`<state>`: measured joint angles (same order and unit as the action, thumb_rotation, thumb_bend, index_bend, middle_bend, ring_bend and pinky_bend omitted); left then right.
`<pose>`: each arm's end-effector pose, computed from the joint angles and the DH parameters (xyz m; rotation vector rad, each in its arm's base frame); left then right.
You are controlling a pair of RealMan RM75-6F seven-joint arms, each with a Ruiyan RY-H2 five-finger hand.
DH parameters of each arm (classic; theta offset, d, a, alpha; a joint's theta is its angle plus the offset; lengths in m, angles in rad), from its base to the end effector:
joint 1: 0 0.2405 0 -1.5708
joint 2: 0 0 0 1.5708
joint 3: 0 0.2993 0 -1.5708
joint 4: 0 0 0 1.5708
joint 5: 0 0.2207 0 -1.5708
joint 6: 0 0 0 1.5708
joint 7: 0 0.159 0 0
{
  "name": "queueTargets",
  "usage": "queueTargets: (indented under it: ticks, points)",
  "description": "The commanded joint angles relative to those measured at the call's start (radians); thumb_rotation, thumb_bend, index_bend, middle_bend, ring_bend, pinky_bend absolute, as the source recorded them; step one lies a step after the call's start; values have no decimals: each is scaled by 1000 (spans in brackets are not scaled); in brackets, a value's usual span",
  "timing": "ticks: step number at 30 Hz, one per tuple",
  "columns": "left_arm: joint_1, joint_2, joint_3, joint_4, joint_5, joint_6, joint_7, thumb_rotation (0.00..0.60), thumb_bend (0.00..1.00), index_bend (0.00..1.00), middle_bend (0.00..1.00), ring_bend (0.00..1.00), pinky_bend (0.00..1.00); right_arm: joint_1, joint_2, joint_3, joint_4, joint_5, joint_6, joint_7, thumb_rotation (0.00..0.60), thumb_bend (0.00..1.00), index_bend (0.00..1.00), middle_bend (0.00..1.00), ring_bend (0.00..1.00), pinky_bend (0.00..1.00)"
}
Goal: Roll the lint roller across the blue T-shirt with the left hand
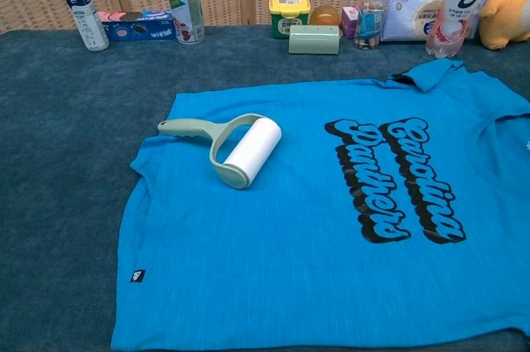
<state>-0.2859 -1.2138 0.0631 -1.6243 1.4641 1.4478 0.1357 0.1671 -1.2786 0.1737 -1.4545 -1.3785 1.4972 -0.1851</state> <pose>-0.3166 0.2404 0.1121 -1.5838 -0.8642 -0.9121 -0.3604 -0.2561 0.1545 1.2727 -0.7006 0.8461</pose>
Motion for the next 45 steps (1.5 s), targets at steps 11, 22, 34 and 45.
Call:
queueTargets:
  ticks: [11,22,34,45]
  points:
    - [-201,-33,-53,149,74,-316,-259,600,355,0,0,0,0,-1,11,-3,-32,12,-24,29,600,0,64,0,0,0]
    - [-479,-145,-81,344,176,-617,-503,600,413,0,0,0,0,-3,16,0,-47,28,-37,37,600,0,64,0,0,0]
    - [-633,-276,-102,464,144,-795,-501,600,414,0,67,0,0,3,12,13,-38,74,-68,34,600,0,64,0,0,0]
    - [-675,-330,-102,510,107,-836,-456,600,414,6,268,90,0,4,13,18,-37,83,-72,45,600,0,64,0,0,0]
